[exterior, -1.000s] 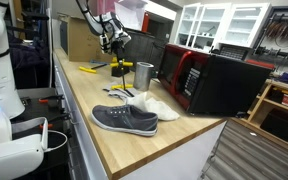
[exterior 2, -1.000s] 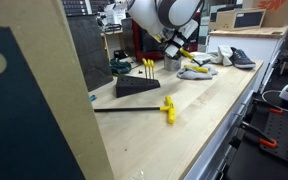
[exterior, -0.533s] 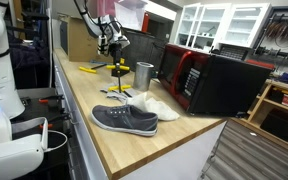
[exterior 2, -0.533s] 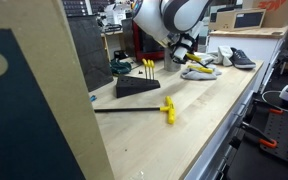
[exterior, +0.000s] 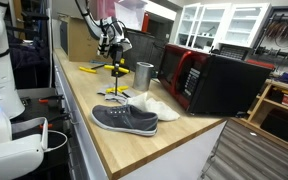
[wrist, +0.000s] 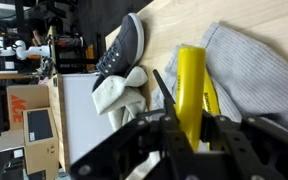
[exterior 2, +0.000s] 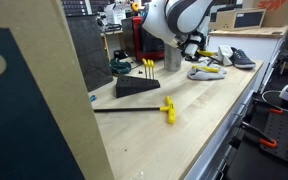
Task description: Put the objects together on the counter
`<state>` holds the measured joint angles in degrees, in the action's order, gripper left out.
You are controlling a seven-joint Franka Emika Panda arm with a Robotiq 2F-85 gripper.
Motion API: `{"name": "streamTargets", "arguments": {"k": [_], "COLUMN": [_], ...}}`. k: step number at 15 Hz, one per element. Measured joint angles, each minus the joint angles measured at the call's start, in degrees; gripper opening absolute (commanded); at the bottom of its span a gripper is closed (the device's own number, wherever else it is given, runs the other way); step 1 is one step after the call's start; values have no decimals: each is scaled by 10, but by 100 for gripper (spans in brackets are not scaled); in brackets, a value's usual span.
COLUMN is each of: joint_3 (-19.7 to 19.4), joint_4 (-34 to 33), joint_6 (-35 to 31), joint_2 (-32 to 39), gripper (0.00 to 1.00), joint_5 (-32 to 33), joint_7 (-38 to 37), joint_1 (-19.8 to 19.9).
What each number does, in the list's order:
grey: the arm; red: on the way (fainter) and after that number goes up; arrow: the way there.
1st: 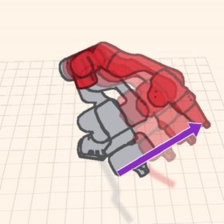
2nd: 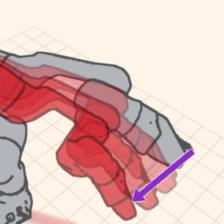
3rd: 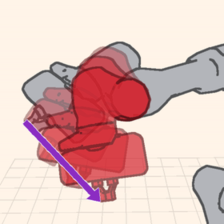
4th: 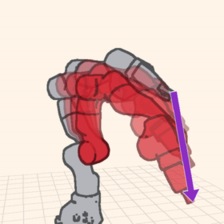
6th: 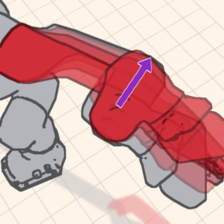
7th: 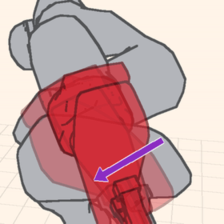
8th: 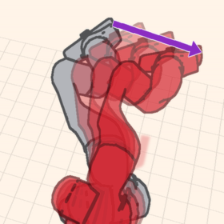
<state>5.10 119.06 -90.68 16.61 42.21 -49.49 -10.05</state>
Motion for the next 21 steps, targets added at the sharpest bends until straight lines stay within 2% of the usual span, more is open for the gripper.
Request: {"name": "streamTargets", "arguments": {"k": [6,7,8,15,16,19,21], "joint_3": [-6,-6,-7,-7,-7,-3,5], "joint_4": [1,1,1,-4,-9,-34,-57], "joint_6": [42,42,42,37,35,25,12], "joint_2": [1,3,4,11,10,4,-6], "gripper": [5,43,44,95,100,100,100], "joint_5": [25,32,38,41,34,-10,-62], "joint_7": [36,41,42,41,41,40,41], "joint_1": [4,6,8,12,13,12,11]}}
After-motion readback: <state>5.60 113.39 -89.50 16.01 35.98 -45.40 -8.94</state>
